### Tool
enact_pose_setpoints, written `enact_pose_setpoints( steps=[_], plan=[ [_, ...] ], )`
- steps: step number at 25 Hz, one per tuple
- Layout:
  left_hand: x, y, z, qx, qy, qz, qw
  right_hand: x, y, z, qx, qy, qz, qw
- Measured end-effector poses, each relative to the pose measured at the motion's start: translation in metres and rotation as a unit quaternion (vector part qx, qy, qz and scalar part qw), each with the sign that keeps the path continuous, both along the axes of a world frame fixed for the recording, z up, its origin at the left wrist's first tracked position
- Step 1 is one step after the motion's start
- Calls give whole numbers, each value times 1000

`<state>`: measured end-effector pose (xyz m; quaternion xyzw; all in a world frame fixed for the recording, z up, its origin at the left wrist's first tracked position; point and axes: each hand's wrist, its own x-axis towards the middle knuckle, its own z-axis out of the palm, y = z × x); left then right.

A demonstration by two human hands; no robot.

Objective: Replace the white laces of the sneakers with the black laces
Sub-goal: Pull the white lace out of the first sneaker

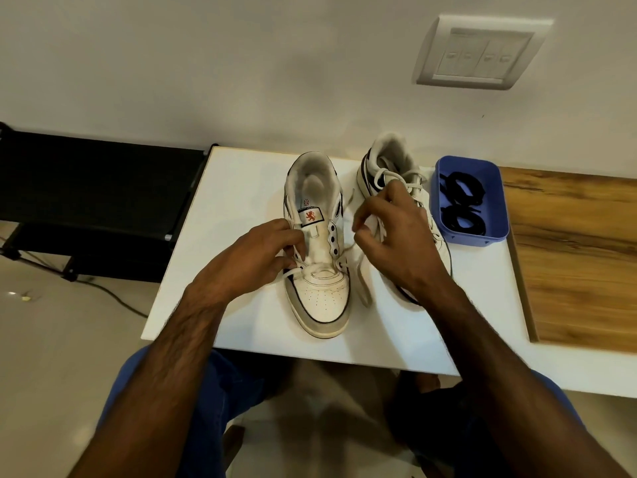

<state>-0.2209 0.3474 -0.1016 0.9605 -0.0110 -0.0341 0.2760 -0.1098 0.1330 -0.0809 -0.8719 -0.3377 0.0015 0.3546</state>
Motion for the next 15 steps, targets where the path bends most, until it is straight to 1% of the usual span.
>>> enact_pose_setpoints(
  steps=[1, 2, 4, 7, 11, 15],
  plan=[
    [0, -1, 0, -1, 2, 2, 1000, -2, 2, 0, -4, 0, 33, 999],
    [0, -1, 0, -2, 1, 4, 1000, -7, 5, -2, -27, -7, 70, 997],
    [-1, -2, 0, -5, -5, 5, 1000, -21, 15, -11, -100, -41, 121, 987],
    [-1, -2, 0, -9, -16, 2, 1000, -33, 26, -20, -162, -73, 122, 977],
    [0, -3, -2, -6, -22, 4, 1000, -35, 32, -15, -193, -32, 111, 974],
    [0, -3, -3, -1, -21, 6, 1000, -37, 35, -9, -209, -16, 109, 972]
  ],
)
